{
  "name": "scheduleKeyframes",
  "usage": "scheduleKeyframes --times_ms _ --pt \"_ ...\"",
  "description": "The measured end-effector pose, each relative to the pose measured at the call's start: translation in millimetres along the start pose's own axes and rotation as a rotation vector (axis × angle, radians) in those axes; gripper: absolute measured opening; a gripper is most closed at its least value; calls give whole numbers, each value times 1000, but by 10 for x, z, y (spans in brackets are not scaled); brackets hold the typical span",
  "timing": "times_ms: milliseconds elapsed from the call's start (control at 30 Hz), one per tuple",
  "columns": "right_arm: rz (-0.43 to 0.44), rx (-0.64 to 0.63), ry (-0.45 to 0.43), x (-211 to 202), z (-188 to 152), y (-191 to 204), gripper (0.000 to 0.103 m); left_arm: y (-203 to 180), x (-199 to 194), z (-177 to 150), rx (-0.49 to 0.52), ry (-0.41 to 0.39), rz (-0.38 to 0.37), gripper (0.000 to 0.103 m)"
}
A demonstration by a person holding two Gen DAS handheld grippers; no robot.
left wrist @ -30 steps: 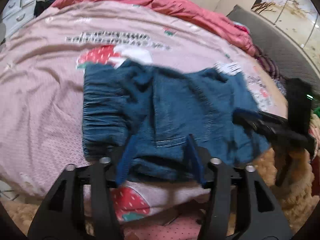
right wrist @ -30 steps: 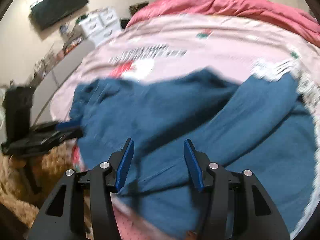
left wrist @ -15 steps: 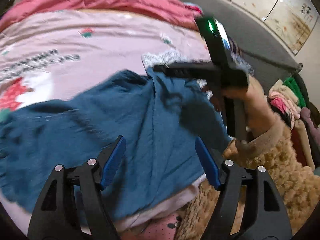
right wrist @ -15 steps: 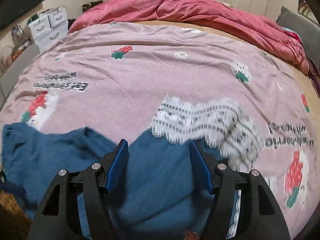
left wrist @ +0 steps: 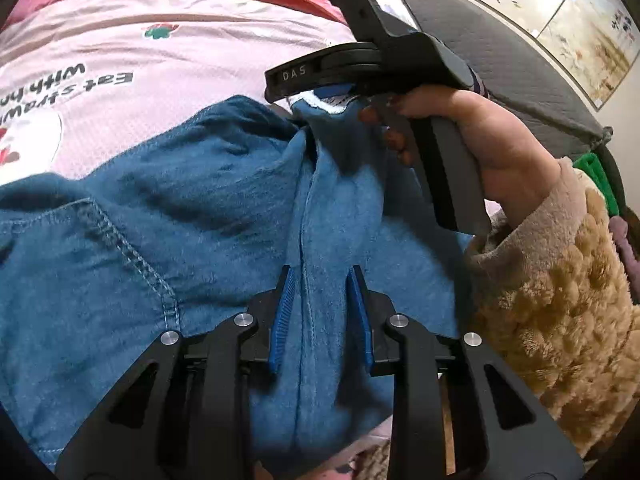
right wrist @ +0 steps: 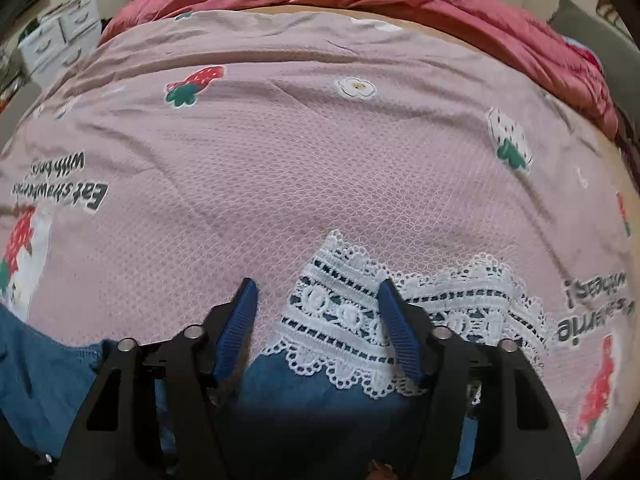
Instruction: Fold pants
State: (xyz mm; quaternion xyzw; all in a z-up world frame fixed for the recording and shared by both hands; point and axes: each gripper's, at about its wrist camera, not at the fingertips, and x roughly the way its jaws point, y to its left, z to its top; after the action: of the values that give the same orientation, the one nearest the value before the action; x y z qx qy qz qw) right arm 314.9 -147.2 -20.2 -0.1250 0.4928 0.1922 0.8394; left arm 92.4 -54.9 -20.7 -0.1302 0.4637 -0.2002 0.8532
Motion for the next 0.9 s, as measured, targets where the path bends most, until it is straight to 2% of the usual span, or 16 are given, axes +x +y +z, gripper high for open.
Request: scheduleKeyframes --times_ms 33,100,167,300,633,767,800,900 --pt "-13 -4 -5 -9 -3 -18 36 -13 -26 -13 4 -3 1 20" --pt "12 6 -19 -59 -12 -86 15 -61 -78 -26 20 -11 -3 26" --pt "46 36 -36 -134 -25 -165 13 -120 -118 -21 28 -21 -4 34" --pt "80 93 -86 -316 -95 -301 12 -145 -122 -18 21 -30 6 43" --pt "153 236 -207 -933 -383 -717 9 -205 -69 -13 47 -47 37 42" --pt "150 266 -225 -1045 -509 -853 9 -261 -23 -7 71 -49 49 31" --pt "154 273 -222 -1048 -543 -888 9 -260 -17 -3 76 -51 50 21" --pt "160 294 -219 -1028 -615 -953 9 -254 48 13 103 -49 65 5"
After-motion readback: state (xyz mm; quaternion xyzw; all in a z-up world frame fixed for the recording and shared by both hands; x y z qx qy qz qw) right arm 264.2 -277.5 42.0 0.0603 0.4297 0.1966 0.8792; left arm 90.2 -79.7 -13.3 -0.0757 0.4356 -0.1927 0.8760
